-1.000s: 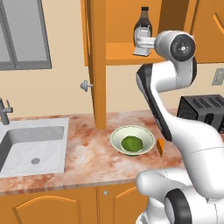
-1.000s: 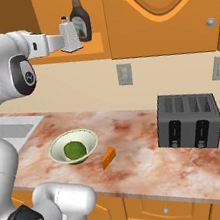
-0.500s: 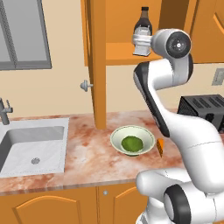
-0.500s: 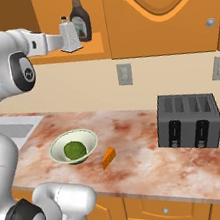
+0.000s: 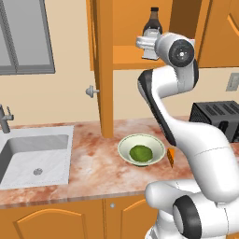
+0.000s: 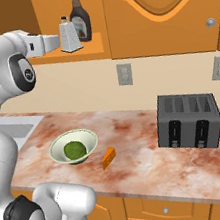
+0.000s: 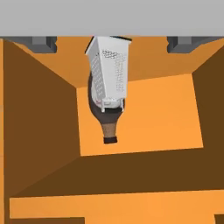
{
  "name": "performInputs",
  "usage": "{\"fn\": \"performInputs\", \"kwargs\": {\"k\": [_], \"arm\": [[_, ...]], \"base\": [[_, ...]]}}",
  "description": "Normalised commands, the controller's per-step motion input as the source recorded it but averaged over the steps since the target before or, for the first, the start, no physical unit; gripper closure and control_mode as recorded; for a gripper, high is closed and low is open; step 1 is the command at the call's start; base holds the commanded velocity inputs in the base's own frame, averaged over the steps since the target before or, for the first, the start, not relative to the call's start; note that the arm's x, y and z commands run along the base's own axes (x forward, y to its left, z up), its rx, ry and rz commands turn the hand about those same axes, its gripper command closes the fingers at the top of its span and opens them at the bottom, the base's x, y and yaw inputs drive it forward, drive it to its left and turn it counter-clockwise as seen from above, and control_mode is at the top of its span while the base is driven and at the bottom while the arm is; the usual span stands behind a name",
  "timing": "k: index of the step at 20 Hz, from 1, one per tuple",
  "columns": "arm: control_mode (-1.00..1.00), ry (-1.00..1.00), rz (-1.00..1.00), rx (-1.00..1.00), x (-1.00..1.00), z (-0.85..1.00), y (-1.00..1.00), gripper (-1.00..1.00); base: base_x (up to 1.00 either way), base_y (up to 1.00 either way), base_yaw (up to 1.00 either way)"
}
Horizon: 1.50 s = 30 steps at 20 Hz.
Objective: Pick the cheese from the fridge and the cheese grater from the cabinet and place them next to the salad bowl.
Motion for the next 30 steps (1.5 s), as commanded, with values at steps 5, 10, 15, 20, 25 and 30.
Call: {"fn": "performInputs", "kwargs": {"k": [5,10,15,20,25,30], "arm": [[-1.0,-0.02,0.0,0.0,0.17,0.0,0.21,-1.0],[-1.0,0.0,0.0,0.0,0.19,0.0,0.16,-1.0],[-1.0,0.0,0.0,0.0,0.2,0.0,0.0,-1.0],[-1.0,0.0,0.0,0.0,0.18,0.0,0.0,-1.0],[-1.0,0.0,0.0,0.0,0.23,0.0,0.0,-1.0],[-1.0,0.0,0.0,0.0,0.21,0.0,0.0,-1.0]], "base": [[0.0,0.0,0.0],[0.0,0.0,0.0],[0.0,0.0,0.0],[0.0,0.0,0.0],[0.0,0.0,0.0],[0.0,0.0,0.0]]}}
